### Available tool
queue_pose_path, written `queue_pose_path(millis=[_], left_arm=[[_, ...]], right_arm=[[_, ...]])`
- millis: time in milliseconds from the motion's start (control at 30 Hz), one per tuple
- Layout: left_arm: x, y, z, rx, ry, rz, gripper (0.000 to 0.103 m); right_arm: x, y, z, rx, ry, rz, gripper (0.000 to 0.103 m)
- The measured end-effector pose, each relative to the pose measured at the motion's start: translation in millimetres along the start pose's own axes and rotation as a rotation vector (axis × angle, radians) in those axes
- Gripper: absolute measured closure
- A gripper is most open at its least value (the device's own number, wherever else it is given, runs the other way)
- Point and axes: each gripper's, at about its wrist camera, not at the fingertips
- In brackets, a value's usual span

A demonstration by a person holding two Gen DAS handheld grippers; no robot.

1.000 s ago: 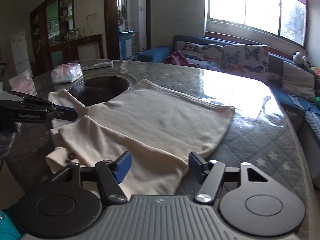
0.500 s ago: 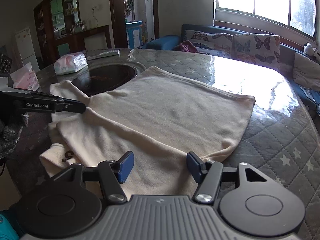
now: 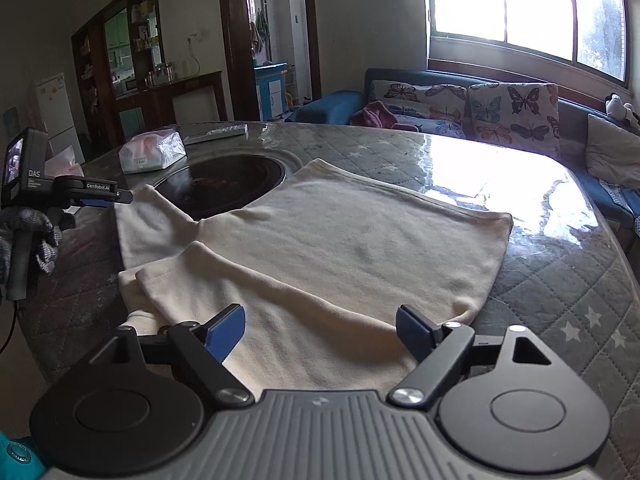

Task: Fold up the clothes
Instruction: 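Move the left gripper to the sweatshirt side edge and grasp it, then lift the side edge with the left gripper and fold it inward over the body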

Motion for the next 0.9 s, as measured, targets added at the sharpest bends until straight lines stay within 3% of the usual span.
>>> queue_pose_path(millis=[167,267,400,467,600,900], left_arm=[[10,-1,10,0.009,0.01,-0.037,0.051],[11,0,12,0.006,0.011,-0.049,0.059],[10,1,15,0.004,0.007,-0.048,0.088],[11,2,13,0.001,-0.008,-0.068,0.094],[5,9,-12,-0.061,-0.13,-0.101,0.097],[-83,34,-98,-0.207,-0.556,0.04,0.097]], right_arm=[[0,-1,-2,-0.005,-0.005,0.009,0.018],[1,-1,-1,-0.007,-0.007,0.013,0.018],[1,-2,-2,-0.013,-0.008,0.015,0.018],[1,-2,-3,-0.019,-0.009,0.017,0.018],[-2,-3,-7,-0.033,-0.014,0.035,0.018],[-19,-7,-19,-0.075,-0.034,0.105,0.018]])
Point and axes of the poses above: each gripper's, at about its wrist camera, not at the fingertips, and z roughly the way its jaws point, x to its left, y to its top, and after that the axes turned 11 degrees about z, right-handed
